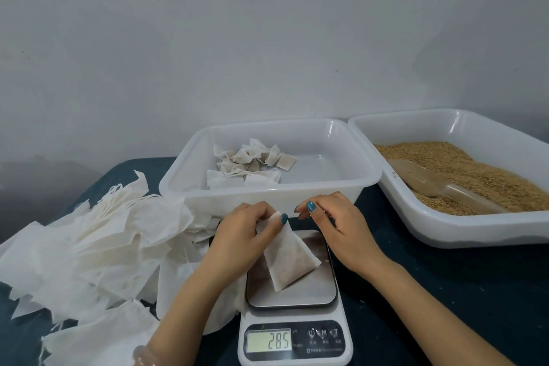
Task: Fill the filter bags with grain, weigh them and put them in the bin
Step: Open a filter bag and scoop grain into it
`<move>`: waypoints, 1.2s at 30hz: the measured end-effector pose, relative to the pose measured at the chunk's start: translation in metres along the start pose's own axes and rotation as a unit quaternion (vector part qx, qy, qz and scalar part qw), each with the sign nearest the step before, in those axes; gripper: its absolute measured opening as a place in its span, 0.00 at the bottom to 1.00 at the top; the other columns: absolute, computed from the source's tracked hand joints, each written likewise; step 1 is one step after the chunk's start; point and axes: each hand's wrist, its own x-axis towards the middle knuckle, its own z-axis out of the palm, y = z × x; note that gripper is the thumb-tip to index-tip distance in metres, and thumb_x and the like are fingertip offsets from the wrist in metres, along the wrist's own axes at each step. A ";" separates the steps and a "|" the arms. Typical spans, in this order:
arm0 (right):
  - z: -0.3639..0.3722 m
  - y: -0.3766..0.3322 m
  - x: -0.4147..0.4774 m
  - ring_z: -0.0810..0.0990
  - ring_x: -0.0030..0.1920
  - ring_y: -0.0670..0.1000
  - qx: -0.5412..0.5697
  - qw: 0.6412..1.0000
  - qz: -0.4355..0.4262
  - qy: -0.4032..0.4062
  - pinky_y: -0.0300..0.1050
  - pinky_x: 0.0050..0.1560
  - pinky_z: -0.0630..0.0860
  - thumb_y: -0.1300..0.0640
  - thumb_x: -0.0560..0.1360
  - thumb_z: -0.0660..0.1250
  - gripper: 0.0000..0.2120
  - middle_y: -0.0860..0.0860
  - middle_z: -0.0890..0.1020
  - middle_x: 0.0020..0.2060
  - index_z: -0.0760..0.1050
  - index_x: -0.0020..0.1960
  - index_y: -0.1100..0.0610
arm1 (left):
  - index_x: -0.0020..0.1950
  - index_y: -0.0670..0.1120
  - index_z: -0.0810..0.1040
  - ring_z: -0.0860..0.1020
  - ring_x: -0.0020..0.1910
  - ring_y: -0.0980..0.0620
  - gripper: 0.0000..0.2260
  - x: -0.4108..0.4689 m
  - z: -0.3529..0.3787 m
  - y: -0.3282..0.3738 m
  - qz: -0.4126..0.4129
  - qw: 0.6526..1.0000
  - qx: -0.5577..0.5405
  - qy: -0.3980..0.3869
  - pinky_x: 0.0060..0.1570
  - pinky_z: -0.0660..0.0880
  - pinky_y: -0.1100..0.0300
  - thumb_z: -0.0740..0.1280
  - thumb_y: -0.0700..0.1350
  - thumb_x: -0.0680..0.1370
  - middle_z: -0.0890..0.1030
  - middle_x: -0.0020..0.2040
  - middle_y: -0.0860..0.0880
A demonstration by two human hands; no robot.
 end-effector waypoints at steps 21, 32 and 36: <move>-0.007 -0.003 0.000 0.73 0.55 0.39 0.003 1.000 0.023 -0.017 0.31 0.51 0.69 0.52 0.82 0.60 0.10 0.38 0.81 0.47 0.80 0.54 0.46 | 0.46 0.48 0.83 0.81 0.50 0.55 0.14 0.100 -0.091 -0.032 -0.022 0.979 0.169 -0.108 0.49 0.72 0.74 0.65 0.29 0.77 0.82 0.46 0.54; -0.009 -0.001 0.000 0.75 0.55 0.41 0.012 1.000 0.022 -0.009 0.29 0.50 0.70 0.50 0.81 0.59 0.11 0.39 0.81 0.47 0.80 0.54 0.45 | 0.44 0.56 0.77 0.77 0.39 0.62 0.13 0.038 -0.115 0.010 -0.045 0.968 0.247 -0.017 0.41 0.73 0.63 0.61 0.38 0.79 0.82 0.42 0.60; -0.006 -0.002 0.000 0.74 0.55 0.41 0.016 1.000 0.014 -0.008 0.30 0.50 0.70 0.50 0.81 0.59 0.11 0.36 0.80 0.45 0.80 0.54 0.44 | 0.50 0.56 0.80 0.79 0.45 0.65 0.06 -0.001 -0.097 0.026 -0.071 0.944 0.229 -0.225 0.52 0.76 0.62 0.69 0.44 0.77 0.83 0.46 0.61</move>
